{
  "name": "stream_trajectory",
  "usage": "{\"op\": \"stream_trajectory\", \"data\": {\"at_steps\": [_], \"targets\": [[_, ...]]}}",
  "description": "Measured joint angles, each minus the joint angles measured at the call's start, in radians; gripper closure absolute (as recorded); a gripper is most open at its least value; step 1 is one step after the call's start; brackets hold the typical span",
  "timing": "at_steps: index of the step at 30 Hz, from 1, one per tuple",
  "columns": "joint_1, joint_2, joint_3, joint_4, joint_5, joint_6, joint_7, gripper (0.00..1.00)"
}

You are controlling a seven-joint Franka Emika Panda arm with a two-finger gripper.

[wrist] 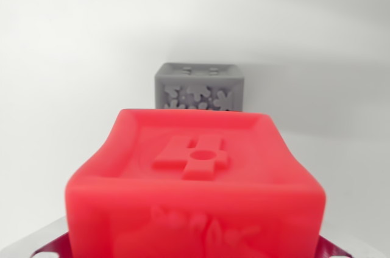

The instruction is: Destack cube

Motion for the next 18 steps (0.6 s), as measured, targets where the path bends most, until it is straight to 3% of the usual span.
{"op": "stream_trajectory", "data": {"at_steps": [7,18], "targets": [[0.0,-0.037,0.0,-0.003,0.0,-0.03,0.008,1.0],[0.005,-0.078,-0.006,-0.083,0.0,-0.001,0.087,1.0]]}}
